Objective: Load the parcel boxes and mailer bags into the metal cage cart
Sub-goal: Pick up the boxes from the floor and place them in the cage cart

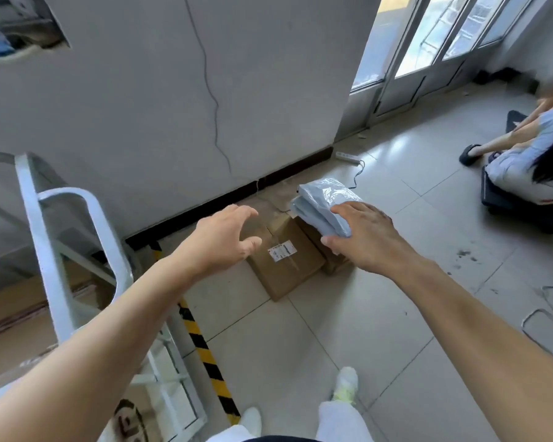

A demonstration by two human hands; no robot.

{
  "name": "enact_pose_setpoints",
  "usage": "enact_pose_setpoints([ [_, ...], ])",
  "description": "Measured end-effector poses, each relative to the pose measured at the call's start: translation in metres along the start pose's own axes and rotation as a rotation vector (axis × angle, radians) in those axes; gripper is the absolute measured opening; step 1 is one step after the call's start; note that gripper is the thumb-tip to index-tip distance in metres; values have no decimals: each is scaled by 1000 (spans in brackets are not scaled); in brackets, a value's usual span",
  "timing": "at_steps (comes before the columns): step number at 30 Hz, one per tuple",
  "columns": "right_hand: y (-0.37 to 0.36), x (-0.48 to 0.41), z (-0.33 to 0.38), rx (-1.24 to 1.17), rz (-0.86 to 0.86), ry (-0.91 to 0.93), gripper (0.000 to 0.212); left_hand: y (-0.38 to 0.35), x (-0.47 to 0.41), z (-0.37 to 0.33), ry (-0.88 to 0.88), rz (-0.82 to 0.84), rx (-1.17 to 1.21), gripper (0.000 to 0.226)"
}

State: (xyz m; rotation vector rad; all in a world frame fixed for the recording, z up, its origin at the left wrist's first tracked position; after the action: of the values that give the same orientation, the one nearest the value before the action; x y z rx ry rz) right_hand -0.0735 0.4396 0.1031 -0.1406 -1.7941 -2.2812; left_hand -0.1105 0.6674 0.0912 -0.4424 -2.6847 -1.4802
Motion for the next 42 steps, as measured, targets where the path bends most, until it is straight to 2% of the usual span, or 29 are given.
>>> enact_pose_setpoints([
  [9,-19,-158,-41,-47,240,127,63,-48,-126,15,283,-98,172,50],
  [13,-52,-225,-62,-27,337,156,63,-87,-187,31,396,-167,263,50],
  [16,-89,-267,-75,-37,380,133,63,-128,-219,54,459,-155,293,49],
  [19,-144,-298,-90,-44,406,100,61,-178,-244,91,497,-121,299,49],
  [27,-350,-366,-135,-89,456,13,52,-338,-303,219,621,-135,358,46],
  [34,-500,-438,-195,-115,412,-134,69,-485,-359,299,756,-144,501,59],
  [39,-566,-493,-224,-75,382,-206,88,-545,-397,345,831,-235,569,68],
  [42,-590,-518,-241,-141,390,-287,93,-570,-414,365,891,-269,642,78],
])
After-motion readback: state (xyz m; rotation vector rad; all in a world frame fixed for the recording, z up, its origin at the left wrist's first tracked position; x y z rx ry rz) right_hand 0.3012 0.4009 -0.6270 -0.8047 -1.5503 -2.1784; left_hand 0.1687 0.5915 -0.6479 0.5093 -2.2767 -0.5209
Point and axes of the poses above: each hand's wrist, its own x-axis away from the middle knuckle, its own y-axis out of the back of the hand, z = x × y, the point moved 1 cm from there along -x, towards the middle knuckle, and after that the axes turned 9 degrees about -y, right-handed, at the moved point
